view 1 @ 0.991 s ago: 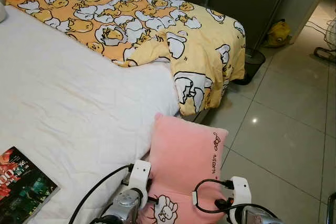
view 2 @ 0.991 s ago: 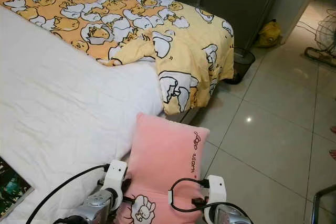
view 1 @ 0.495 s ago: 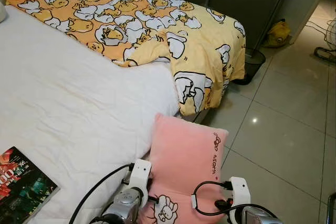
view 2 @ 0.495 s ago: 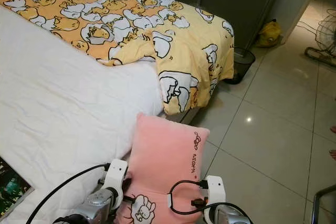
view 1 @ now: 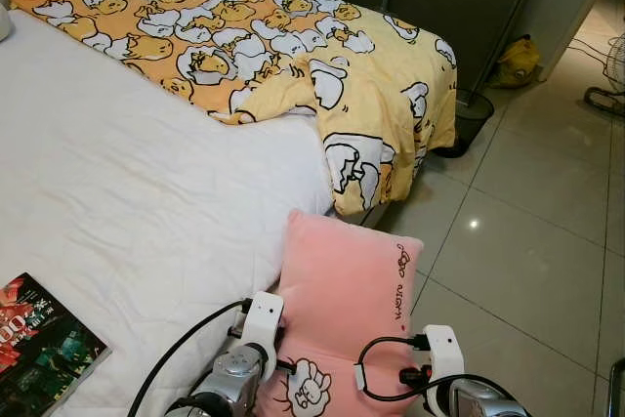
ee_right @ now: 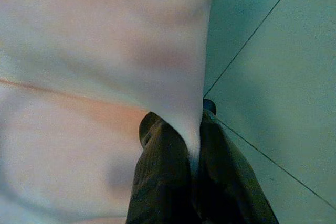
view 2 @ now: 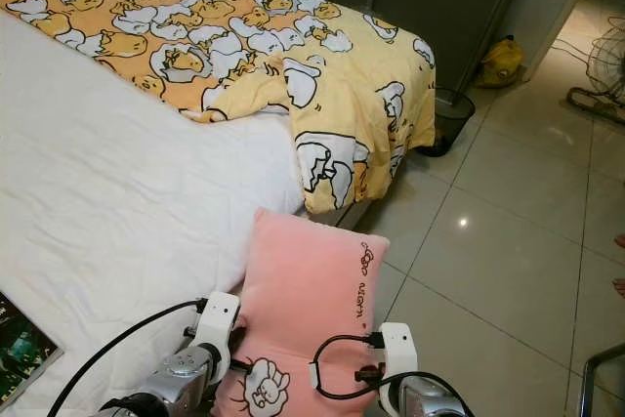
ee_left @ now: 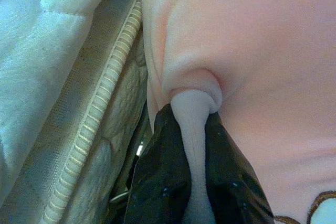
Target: Clean up the room
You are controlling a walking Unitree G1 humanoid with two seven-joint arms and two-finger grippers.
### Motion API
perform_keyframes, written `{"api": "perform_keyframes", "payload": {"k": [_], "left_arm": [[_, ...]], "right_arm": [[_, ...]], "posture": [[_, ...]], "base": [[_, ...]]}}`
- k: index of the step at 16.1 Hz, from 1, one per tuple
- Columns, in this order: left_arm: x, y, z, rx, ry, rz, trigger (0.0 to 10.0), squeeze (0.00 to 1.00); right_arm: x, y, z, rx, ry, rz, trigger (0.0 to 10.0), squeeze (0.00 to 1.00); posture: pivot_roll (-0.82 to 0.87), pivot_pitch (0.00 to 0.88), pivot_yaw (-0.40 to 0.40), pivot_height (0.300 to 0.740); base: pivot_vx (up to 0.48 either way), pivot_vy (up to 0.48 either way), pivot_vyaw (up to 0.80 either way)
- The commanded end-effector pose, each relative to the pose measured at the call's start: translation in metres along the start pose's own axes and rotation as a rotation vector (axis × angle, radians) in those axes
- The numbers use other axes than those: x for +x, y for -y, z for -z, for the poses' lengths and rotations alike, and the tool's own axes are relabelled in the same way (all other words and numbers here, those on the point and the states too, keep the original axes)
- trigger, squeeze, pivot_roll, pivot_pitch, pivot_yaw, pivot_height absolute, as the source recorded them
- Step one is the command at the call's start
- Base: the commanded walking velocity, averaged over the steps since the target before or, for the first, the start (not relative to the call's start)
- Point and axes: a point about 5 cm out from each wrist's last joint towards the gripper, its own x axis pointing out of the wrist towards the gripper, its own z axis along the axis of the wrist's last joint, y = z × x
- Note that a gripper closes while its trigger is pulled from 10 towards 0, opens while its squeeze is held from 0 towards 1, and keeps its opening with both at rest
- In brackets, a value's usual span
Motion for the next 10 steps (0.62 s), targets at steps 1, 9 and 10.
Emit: {"api": "perform_keyframes", "payload": {"k": [1,9,10], "left_arm": [[-0.0045,-0.0387,-0.0059,0.000,0.014,-0.146,10.0,0.00],[-0.0050,-0.0386,-0.0026,-0.013,0.005,-0.148,10.0,0.00],[-0.0051,-0.0387,-0.0022,-0.012,0.004,-0.148,10.0,0.00]], "right_arm": [[-0.0190,0.0495,0.0103,-0.012,-0.049,0.191,10.0,0.00],[-0.0184,0.0489,0.0063,-0.023,-0.047,0.191,10.0,0.00],[-0.0183,0.0487,0.0058,-0.027,-0.048,0.192,10.0,0.00]], "posture": [[0.06,0.000,-0.043,0.740],[0.06,0.000,-0.040,0.740],[0.06,0.000,-0.040,0.740]], "base": [[0.000,0.000,0.00],[0.000,0.000,0.00],[0.000,0.000,0.00]]}}
